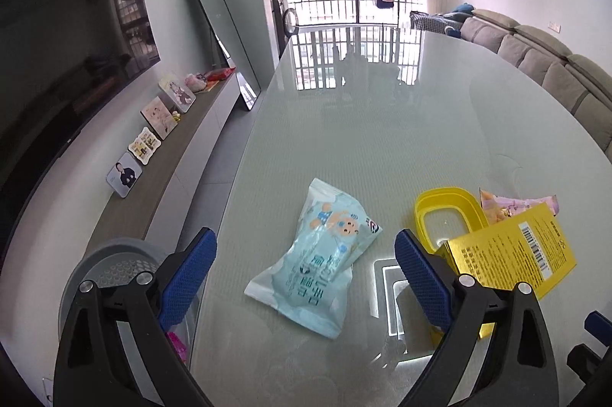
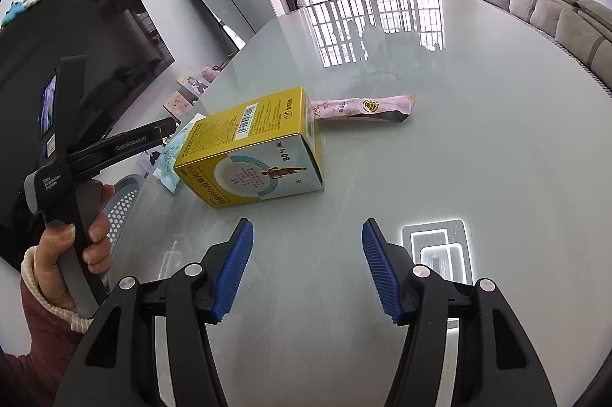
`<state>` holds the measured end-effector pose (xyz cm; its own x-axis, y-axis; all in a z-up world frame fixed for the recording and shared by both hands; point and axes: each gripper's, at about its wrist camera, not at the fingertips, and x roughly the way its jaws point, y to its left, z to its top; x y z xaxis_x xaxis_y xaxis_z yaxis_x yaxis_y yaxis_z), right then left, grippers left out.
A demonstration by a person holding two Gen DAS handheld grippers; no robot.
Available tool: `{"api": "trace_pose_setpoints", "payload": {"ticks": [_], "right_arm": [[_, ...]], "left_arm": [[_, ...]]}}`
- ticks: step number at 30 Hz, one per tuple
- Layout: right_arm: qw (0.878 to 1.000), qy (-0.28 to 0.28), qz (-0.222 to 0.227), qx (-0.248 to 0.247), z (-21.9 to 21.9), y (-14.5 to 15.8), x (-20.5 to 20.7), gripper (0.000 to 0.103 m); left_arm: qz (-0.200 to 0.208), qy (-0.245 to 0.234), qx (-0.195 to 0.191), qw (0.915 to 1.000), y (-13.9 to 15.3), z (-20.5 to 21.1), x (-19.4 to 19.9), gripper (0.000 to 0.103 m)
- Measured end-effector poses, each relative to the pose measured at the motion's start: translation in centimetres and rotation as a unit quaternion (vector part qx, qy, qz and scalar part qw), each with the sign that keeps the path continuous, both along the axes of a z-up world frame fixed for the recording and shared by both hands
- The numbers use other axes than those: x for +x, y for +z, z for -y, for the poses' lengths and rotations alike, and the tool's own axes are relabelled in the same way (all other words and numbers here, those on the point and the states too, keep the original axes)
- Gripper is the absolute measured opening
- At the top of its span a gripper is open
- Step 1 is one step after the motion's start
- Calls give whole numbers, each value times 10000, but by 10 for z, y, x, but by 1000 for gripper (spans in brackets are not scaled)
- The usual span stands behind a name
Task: Collect trash
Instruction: 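Move the right tool to the yellow box and close on it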
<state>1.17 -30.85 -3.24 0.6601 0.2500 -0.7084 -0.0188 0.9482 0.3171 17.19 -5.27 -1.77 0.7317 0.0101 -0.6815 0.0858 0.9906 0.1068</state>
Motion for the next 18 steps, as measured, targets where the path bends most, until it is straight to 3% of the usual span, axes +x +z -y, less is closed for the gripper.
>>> {"api": "trace_pose_setpoints", "payload": {"ticks": [10,18], "right_arm": [[9999,-92,-83,86,6,-4,11,57],[9998,-186,-60,94,9,-2,8,57]], "left_arm": [[-234,-316,49,9992,-8,13,36,93],[-394,-652,-74,9971,-15,19,25,93]]}}
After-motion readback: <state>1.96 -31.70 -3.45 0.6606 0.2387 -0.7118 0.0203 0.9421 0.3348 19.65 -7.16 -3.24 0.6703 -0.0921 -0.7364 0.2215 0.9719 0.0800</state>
